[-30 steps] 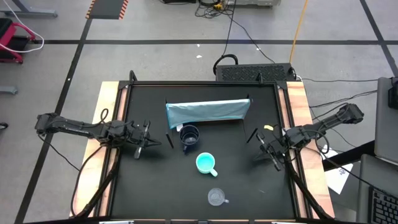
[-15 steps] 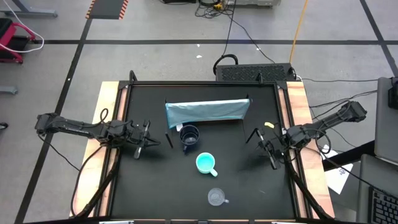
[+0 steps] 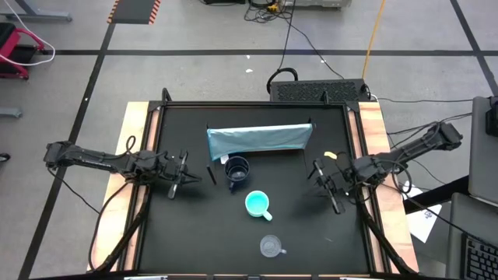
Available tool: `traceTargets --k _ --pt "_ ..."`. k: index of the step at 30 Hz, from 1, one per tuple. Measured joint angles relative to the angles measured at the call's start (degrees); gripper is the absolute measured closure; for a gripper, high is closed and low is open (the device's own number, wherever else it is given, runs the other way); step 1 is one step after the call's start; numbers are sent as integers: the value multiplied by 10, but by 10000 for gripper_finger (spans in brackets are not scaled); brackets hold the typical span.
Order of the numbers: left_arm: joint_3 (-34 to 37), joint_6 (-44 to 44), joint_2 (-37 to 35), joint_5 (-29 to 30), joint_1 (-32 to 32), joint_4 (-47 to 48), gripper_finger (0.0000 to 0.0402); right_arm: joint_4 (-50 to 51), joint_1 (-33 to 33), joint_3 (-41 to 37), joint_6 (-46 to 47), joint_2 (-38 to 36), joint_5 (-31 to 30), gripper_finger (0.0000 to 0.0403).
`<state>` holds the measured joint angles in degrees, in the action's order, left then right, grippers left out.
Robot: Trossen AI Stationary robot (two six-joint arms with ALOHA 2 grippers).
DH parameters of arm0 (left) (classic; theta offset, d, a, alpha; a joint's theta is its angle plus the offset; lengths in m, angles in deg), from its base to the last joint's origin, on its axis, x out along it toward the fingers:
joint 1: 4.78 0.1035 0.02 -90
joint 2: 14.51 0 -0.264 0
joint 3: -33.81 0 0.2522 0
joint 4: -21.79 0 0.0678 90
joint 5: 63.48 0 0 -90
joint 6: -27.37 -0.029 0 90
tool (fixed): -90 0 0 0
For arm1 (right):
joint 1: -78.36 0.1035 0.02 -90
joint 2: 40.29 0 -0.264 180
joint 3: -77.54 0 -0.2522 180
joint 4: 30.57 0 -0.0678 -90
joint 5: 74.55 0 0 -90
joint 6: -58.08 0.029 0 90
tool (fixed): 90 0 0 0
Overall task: Stack small to large cups/mugs on shelf
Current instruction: Move the light blue mug to the center of the table
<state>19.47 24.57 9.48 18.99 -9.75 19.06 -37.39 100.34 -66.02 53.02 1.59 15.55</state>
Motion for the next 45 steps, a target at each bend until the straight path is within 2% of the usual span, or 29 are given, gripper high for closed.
traceTargets --k 9,16,20,23,28,32,41,45 --pt "0 8 0 0 0 13 378 10 0 101 11 108 1 403" --pt "0 3 0 1 0 13 378 106 -2 187 3 195 42 403" --pt "0 1 0 1 0 12 378 151 -11 229 31 240 64 403" --pt "0 1 0 1 0 12 378 166 -18 240 45 260 65 403" --pt "0 0 0 2 0 8 378 167 -42 254 68 280 119 403" --pt "0 0 0 2 0 1 378 180 -52 280 75 298 139 403" --pt "0 1 0 2 0 2 378 357 -57 389 52 352 151 403" --pt "0 1 0 2 0 3 378 390 -58 426 59 388 151 403"
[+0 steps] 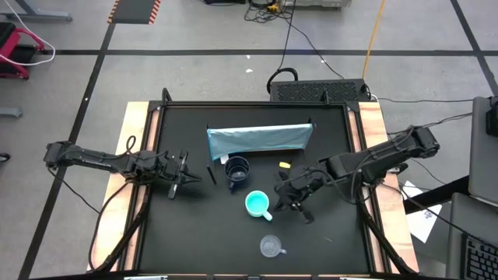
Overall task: Stack small to large cups/mugs on shelf
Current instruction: Move the light blue mug to the center of the table
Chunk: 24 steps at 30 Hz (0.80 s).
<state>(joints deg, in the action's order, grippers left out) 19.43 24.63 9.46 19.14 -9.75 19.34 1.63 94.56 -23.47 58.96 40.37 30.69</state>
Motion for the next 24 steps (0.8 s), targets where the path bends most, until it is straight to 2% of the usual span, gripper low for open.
traceTargets --k 15,24 --pt "0 3 0 0 0 5 378 36 -16 57 15 84 29 403" --pt "0 6 0 -1 0 11 378 80 -15 57 -88 98 4 403"
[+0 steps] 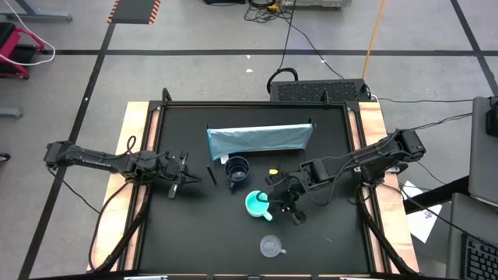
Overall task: Stack small to large cups/mugs on shelf
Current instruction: Move the light blue mug to the center of the table
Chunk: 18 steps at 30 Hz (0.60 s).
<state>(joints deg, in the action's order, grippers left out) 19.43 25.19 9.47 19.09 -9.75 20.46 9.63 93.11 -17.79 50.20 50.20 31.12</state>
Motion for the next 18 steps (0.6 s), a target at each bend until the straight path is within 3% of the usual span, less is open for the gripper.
traceTargets --k 5,18 --pt "0 7 0 0 0 0 378 4 -6 0 -28 19 -8 386" --pt "0 6 0 0 0 4 378 43 -11 0 -131 23 -48 272"
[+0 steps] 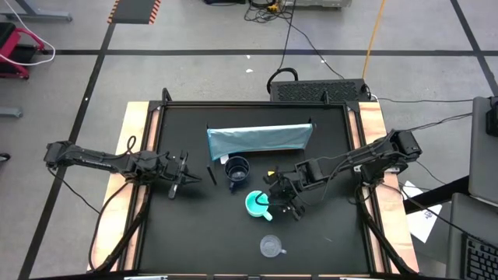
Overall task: Stack small to large cups/mugs on shelf
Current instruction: Move the light blue mug to the center of the table
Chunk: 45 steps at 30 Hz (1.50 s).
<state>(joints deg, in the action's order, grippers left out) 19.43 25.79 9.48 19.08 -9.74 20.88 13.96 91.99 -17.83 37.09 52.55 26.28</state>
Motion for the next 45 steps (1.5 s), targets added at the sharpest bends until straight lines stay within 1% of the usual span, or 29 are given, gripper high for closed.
traceTargets --k 4,10,14,19,24,32,45 --pt "0 0 0 0 0 4 378 16 0 0 -18 0 -61 262" --pt "0 -2 0 0 0 5 378 18 1 0 -67 8 -78 262" --pt "0 -9 0 0 0 9 378 14 8 0 -124 9 -83 261" --pt "0 -8 0 0 0 12 378 -3 26 0 -156 9 -138 261" --pt "0 -11 0 0 0 12 378 -26 33 0 -181 17 -140 261" --pt "0 -17 0 0 0 21 378 -14 33 -1 -206 33 -141 261" --pt "0 -16 0 0 0 31 378 -40 41 0 -251 57 -138 262"
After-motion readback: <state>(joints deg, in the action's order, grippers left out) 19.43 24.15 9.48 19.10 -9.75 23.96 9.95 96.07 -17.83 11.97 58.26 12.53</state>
